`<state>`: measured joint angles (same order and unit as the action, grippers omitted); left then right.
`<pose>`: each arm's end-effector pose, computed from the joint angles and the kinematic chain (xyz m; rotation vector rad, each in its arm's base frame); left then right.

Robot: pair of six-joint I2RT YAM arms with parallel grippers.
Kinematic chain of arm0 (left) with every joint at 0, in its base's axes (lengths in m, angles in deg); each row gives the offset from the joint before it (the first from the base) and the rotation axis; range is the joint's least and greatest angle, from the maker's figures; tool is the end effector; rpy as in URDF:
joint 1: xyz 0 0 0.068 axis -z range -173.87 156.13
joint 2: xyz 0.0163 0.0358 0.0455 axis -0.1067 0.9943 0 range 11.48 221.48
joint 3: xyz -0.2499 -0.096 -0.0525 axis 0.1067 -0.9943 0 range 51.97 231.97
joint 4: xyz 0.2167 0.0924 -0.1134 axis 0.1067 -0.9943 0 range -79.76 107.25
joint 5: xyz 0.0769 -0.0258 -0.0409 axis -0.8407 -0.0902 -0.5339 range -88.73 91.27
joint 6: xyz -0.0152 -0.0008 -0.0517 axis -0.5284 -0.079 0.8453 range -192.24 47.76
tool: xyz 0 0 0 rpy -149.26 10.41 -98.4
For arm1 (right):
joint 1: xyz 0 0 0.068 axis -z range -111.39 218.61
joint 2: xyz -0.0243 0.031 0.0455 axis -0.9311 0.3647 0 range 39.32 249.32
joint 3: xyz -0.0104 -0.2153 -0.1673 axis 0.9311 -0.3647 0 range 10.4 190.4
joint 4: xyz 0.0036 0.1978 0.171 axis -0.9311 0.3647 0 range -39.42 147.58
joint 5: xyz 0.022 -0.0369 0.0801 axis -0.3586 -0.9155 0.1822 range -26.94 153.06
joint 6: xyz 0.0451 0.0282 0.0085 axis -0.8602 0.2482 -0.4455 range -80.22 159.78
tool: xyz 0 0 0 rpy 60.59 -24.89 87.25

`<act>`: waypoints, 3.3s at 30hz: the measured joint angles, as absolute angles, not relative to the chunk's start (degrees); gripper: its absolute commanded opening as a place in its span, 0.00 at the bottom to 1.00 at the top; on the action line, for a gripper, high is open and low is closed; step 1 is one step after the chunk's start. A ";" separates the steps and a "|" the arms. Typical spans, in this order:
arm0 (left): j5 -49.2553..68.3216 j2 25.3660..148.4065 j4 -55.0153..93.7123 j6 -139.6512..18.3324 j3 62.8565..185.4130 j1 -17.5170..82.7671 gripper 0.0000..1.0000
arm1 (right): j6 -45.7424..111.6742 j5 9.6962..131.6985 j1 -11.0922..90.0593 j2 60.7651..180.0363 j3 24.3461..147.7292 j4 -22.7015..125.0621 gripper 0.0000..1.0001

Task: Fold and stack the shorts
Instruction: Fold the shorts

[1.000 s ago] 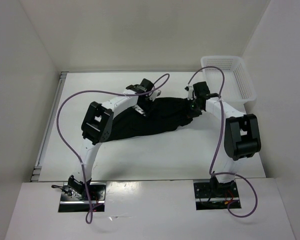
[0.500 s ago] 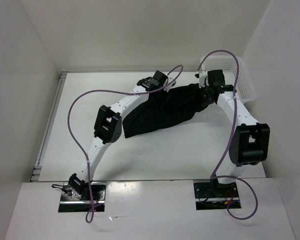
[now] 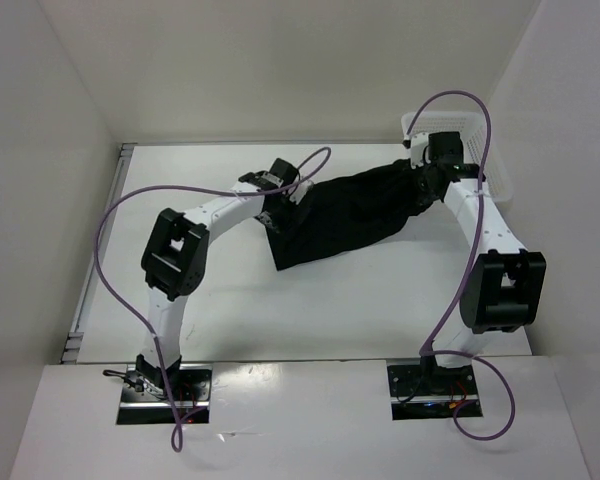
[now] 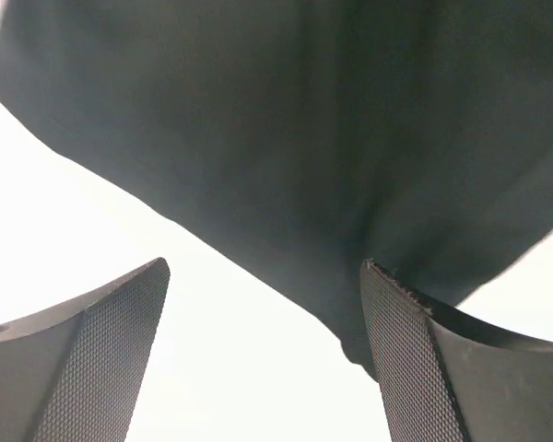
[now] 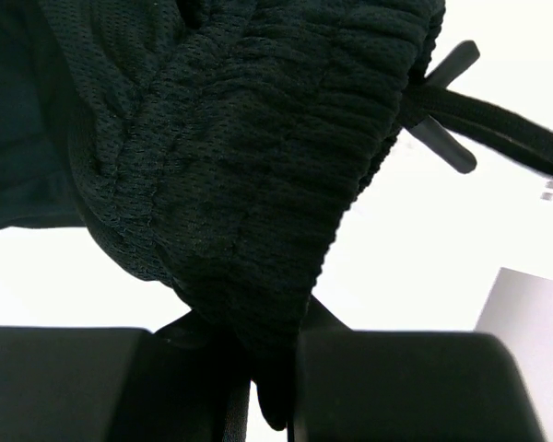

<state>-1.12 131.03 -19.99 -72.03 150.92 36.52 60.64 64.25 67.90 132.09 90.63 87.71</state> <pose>0.3967 -0.2310 0.2205 0.6582 2.5004 -0.1446 0.3559 0.0051 0.2991 -0.4660 2.3970 -0.1318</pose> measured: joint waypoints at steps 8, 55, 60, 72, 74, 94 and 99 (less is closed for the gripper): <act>0.34 135.25 -19.33 -72.03 147.93 35.16 0.91 | 61.87 61.97 67.90 131.92 92.16 87.86 0.00; 12.23 143.92 -20.08 -71.79 160.47 27.62 0.34 | 47.59 59.88 35.57 150.63 111.28 91.84 0.00; 12.85 144.14 -20.08 -71.75 160.76 26.92 0.34 | 46.39 60.71 34.66 154.21 111.50 91.84 0.00; 12.19 144.23 -19.97 -71.86 161.22 24.96 0.58 | 44.58 60.93 31.60 158.43 113.78 91.62 0.21; 11.77 144.18 -19.97 -71.90 161.28 24.80 0.61 | 44.18 60.88 31.57 158.76 114.26 91.67 0.28; 1.04 137.76 -22.50 -72.01 160.78 13.17 0.83 | 48.88 87.94 23.75 156.70 119.46 89.39 0.52; 1.76 132.82 -23.68 -72.01 160.78 14.22 0.73 | 50.46 85.08 24.84 147.02 113.82 86.53 0.51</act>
<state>1.76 132.82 -23.68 -72.01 160.78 14.22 50.46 85.08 24.84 147.02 113.82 86.53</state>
